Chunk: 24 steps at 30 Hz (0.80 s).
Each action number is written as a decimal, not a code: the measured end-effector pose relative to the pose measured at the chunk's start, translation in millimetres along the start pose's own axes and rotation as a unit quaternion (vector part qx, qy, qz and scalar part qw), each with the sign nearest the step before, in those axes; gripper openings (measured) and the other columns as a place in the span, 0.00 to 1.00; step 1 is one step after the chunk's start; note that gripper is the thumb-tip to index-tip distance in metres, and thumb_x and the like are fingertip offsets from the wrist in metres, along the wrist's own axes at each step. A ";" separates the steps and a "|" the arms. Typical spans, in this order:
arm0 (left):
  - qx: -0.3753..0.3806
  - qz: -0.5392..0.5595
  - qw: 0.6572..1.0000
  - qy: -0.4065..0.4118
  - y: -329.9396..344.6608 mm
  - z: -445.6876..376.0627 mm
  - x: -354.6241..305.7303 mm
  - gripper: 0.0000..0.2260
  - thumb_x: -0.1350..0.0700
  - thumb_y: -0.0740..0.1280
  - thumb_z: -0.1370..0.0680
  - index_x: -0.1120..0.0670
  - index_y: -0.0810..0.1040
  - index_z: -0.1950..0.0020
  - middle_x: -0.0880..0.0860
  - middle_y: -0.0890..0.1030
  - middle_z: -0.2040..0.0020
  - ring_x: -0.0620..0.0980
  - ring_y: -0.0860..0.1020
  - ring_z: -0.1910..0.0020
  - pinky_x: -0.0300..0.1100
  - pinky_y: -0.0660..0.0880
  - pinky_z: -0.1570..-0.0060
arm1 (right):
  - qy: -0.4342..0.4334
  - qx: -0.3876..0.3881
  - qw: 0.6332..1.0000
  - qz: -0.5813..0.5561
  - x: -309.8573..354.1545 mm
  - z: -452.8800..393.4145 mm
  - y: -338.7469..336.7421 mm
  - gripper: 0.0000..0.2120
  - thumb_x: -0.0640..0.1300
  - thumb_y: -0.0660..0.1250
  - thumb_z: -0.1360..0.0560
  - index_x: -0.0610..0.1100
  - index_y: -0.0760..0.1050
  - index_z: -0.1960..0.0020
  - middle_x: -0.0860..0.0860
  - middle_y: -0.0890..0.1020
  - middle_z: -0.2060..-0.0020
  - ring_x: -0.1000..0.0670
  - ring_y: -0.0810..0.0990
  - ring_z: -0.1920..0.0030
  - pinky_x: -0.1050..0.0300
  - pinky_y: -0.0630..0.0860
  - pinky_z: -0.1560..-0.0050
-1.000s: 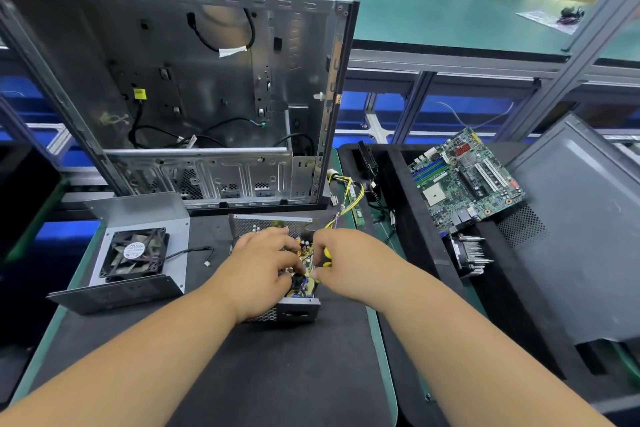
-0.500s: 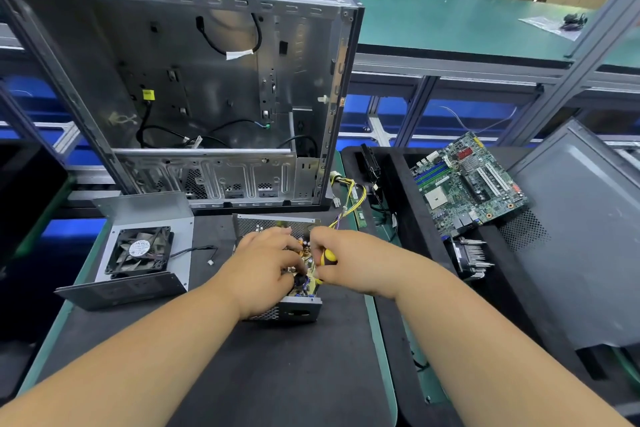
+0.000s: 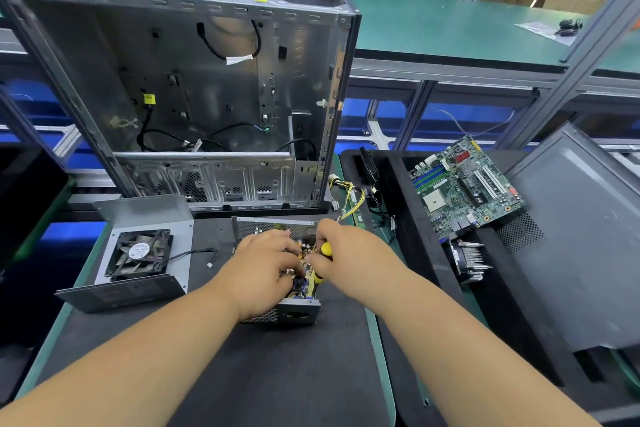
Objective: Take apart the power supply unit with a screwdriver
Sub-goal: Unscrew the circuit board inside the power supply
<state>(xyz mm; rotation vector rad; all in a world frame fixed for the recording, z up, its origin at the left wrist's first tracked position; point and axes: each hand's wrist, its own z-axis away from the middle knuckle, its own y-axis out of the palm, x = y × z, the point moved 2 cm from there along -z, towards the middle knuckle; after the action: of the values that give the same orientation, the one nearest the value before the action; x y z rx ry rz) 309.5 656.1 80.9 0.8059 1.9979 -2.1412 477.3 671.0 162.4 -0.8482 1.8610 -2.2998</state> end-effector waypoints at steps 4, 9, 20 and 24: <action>-0.006 0.007 1.000 -0.001 0.4 0.2 -0.1 0.14 0.56 0.63 0.25 0.40 0.82 0.46 0.33 0.72 0.36 0.40 0.56 0.25 0.41 0.47 0.29 | -0.020 0.005 1.000 -0.024 3.8 2.5 -2.8 0.06 0.49 0.65 0.21 0.50 0.68 0.50 0.53 0.73 0.57 0.49 0.71 0.55 0.54 0.64 0.59; -0.003 -0.002 1.000 0.002 0.2 -0.2 0.6 0.14 0.56 0.63 0.25 0.40 0.82 0.45 0.33 0.72 0.36 0.41 0.56 0.25 0.42 0.48 0.28 | -0.075 0.038 0.996 -0.014 8.1 5.1 -8.5 0.06 0.42 0.63 0.23 0.44 0.76 0.48 0.49 0.77 0.49 0.47 0.73 0.45 0.53 0.70 0.44; 0.001 -0.006 1.000 0.003 0.2 -0.8 0.8 0.15 0.55 0.63 0.24 0.40 0.81 0.43 0.33 0.71 0.35 0.41 0.56 0.25 0.41 0.47 0.28 | -0.041 -0.017 0.997 0.067 3.6 -0.1 -3.3 0.12 0.55 0.60 0.20 0.48 0.73 0.47 0.51 0.76 0.57 0.46 0.76 0.51 0.53 0.69 0.58; 0.000 -0.011 1.000 0.005 0.8 -1.6 1.2 0.15 0.55 0.63 0.24 0.40 0.81 0.43 0.34 0.71 0.34 0.41 0.56 0.24 0.42 0.47 0.27 | -0.051 -0.012 0.998 0.023 6.2 0.6 -6.6 0.08 0.50 0.65 0.23 0.48 0.73 0.47 0.53 0.74 0.55 0.48 0.73 0.52 0.53 0.71 0.55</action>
<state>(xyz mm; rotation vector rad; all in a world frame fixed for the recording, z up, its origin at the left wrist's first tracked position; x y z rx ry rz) 309.3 657.8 79.7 0.8011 2.0202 -2.1537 474.1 669.8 170.8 -0.8994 1.8484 -2.1688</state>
